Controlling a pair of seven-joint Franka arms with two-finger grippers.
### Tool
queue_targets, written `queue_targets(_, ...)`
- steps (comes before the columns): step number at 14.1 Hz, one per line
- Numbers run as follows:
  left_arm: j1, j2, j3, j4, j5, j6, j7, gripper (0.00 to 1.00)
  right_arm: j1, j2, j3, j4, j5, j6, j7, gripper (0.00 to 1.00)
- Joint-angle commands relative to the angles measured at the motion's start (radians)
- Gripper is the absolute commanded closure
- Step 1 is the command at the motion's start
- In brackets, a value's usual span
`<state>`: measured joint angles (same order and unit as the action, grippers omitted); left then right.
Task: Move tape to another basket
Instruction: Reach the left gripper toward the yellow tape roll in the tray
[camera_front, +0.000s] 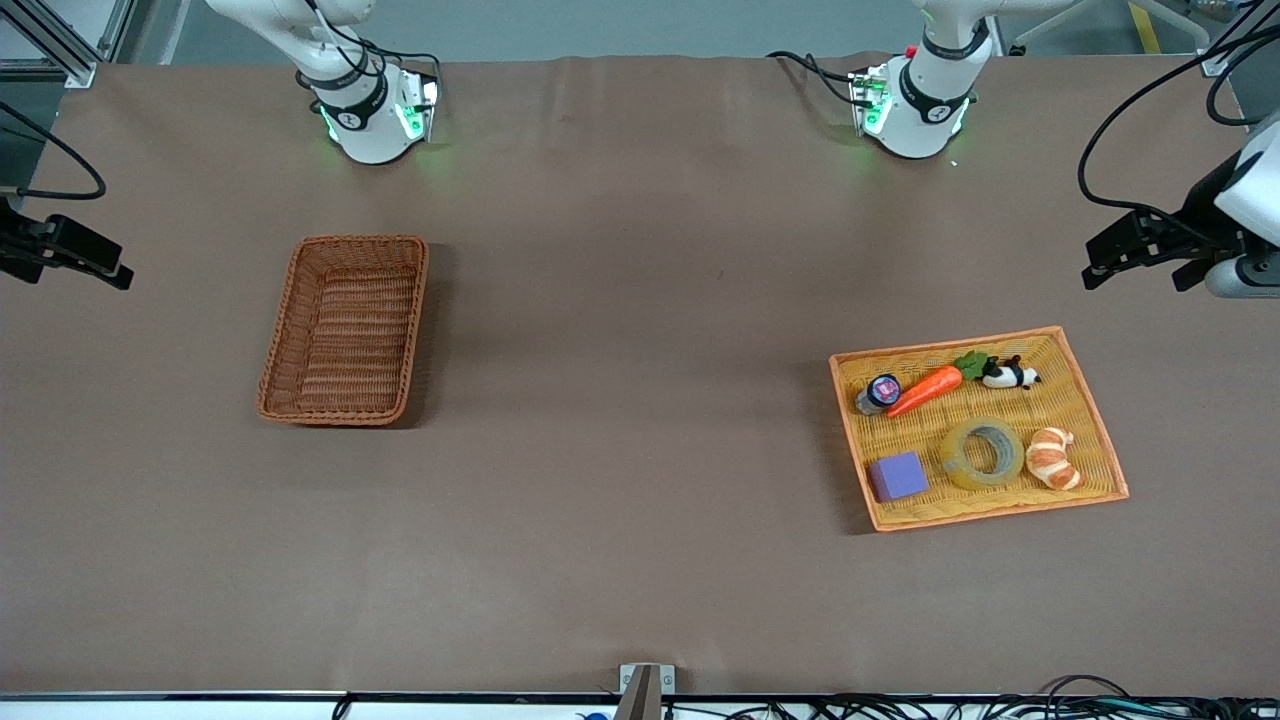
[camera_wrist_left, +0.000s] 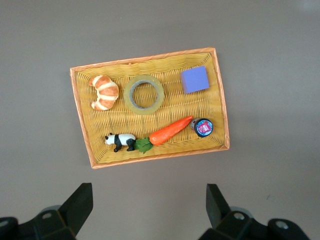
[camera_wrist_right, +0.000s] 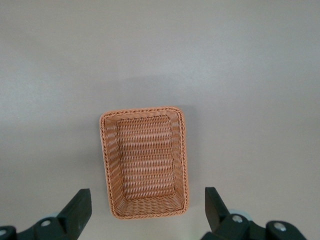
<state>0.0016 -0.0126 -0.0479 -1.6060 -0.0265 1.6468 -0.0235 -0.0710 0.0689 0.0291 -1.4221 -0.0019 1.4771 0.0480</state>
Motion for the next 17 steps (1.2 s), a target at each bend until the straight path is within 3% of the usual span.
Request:
queue_targets(1,0.002,-0.006,0.003,-0.009,0.003,0.008,-0.001,0.0,0.005,-0.032,-0.005,-0.034,-0.006,0.011,-0.011,0.0)
queue_targets(14,0.003,0.04,0.002,0.021,0.008,0.008,0.007,0.0,0.007,-0.034,-0.003,-0.034,-0.009,0.002,-0.011,0.0)
queue_targets(17,0.005,0.077,0.002,0.021,0.054,0.031,0.007,0.0,0.007,-0.034,-0.003,-0.034,-0.009,0.002,-0.011,0.0)
